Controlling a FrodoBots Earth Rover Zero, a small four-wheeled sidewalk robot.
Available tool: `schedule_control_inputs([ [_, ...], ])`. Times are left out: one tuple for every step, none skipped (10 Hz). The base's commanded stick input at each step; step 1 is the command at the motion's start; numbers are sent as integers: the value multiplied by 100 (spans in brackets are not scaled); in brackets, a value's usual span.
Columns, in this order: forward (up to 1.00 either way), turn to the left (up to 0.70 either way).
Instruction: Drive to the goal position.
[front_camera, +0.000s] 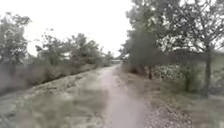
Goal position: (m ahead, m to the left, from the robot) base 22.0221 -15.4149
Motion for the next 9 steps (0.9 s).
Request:
schedule_control_inputs([
  [70,28],
  [70,35],
  [70,21],
  [70,6],
  [70,0],
  [70,0],
  [70,0],
  [70,0],
  [70,0],
])
